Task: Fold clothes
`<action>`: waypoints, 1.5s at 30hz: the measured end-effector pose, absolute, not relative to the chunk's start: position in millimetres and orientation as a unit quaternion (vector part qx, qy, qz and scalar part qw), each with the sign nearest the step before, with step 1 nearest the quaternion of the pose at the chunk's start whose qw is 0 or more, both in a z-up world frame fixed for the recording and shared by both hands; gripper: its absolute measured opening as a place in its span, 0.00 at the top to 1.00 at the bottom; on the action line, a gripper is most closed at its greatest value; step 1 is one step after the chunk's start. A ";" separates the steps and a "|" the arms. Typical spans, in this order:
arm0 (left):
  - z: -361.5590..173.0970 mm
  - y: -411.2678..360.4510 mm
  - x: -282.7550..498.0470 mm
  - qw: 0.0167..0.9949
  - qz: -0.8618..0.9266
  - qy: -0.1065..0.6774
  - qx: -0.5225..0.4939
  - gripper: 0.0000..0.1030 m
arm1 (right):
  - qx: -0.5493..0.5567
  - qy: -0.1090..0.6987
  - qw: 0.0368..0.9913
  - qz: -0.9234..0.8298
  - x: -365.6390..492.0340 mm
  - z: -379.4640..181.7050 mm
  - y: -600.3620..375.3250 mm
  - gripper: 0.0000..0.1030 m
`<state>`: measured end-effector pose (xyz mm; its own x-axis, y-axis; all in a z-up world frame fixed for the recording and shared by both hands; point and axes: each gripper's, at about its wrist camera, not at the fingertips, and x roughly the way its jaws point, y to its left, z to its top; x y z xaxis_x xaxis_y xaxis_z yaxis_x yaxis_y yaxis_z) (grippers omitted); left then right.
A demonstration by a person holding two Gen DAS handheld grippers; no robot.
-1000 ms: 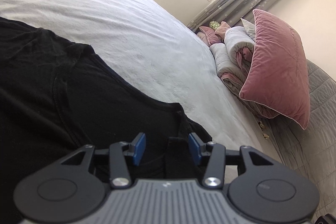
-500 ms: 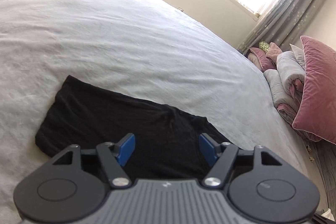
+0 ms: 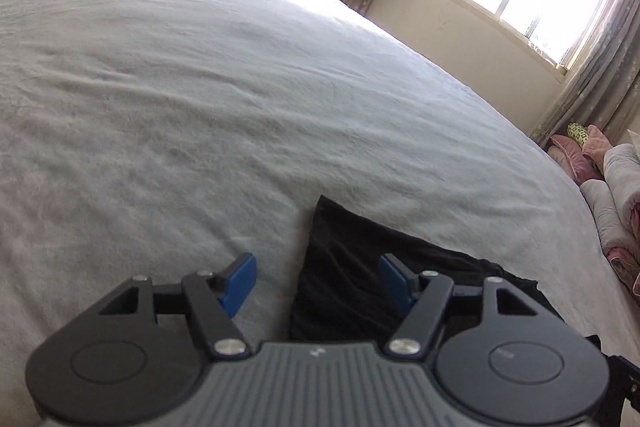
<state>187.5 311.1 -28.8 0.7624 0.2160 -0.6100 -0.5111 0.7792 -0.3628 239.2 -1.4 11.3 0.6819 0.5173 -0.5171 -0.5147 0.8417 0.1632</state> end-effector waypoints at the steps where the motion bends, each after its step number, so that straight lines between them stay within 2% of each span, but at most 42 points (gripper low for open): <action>1: -29.5 307.5 188.8 0.903 0.204 0.279 -0.254 0.36 | 0.007 0.278 0.919 0.280 240.3 7.7 2.2 0.32; 4: -33.2 297.9 193.6 0.910 0.211 0.276 -0.226 0.38 | 0.021 0.267 0.923 0.276 241.0 -3.8 3.7 0.32; 6: -35.2 293.0 196.0 0.913 0.217 0.276 -0.210 0.44 | 0.029 0.269 0.924 0.270 240.6 -11.9 2.0 0.32; 7: -36.0 291.1 197.8 0.913 0.218 0.280 -0.203 0.52 | 0.031 0.271 0.924 0.266 241.2 -15.2 1.2 0.32; 8: -36.9 289.1 199.6 0.913 0.219 0.283 -0.196 0.65 | 0.032 0.276 0.924 0.263 243.3 -17.4 0.7 0.32; 10: -38.6 286.1 201.9 0.913 0.224 0.288 -0.183 0.76 | 0.037 0.286 0.922 0.259 247.3 -21.5 -0.8 0.32; 11: -38.9 286.5 201.6 0.913 0.226 0.286 -0.184 0.85 | 0.046 0.291 0.919 0.262 248.8 -23.2 -2.7 0.32; 13: -41.0 295.6 198.4 0.910 0.219 0.274 -0.220 0.95 | 0.062 0.300 0.914 0.267 251.3 -25.6 -6.3 0.32; 14: -41.5 299.7 195.9 0.909 0.214 0.264 -0.241 0.97 | 0.070 0.304 0.912 0.268 252.0 -26.6 -7.8 0.32; 17: -39.5 303.7 186.8 0.913 0.190 0.220 -0.285 0.97 | 0.079 0.308 0.910 0.267 252.8 -27.6 -11.3 0.32; 22: -27.1 284.7 185.3 0.931 0.105 0.173 -0.303 0.97 | 0.089 0.309 0.908 0.268 252.8 -27.0 -14.4 0.32; 26: -19.7 263.6 191.0 0.938 0.011 0.160 -0.307 0.97 | 0.102 0.309 0.907 0.267 254.0 -25.7 -20.7 0.32; 32: -24.7 223.8 208.0 0.930 -0.072 0.189 -0.308 0.97 | 0.168 0.327 0.888 0.276 262.0 -27.3 -38.1 0.32; 39: -47.1 193.9 231.8 0.912 -0.121 0.294 -0.259 0.96 | 0.274 0.362 0.838 0.301 273.2 -39.5 -57.7 0.32; 42: -44.1 190.4 232.4 0.909 -0.141 0.314 -0.235 0.87 | 0.327 0.380 0.805 0.317 277.8 -49.2 -64.1 0.32; 44: -34.6 195.4 224.9 0.917 -0.143 0.300 -0.221 0.72 | 0.349 0.384 0.792 0.321 279.1 -53.6 -67.2 0.32; 45: -28.9 200.0 219.9 0.922 -0.141 0.291 -0.214 0.68 | 0.359 0.385 0.787 0.323 279.4 -55.0 -68.8 0.32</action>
<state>219.9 200.0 -28.9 0.7912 -0.3844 -0.4757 0.1351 0.8685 -0.4770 279.4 -68.8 -55.0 0.4954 0.7842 -0.3736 -0.2311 0.5335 0.8136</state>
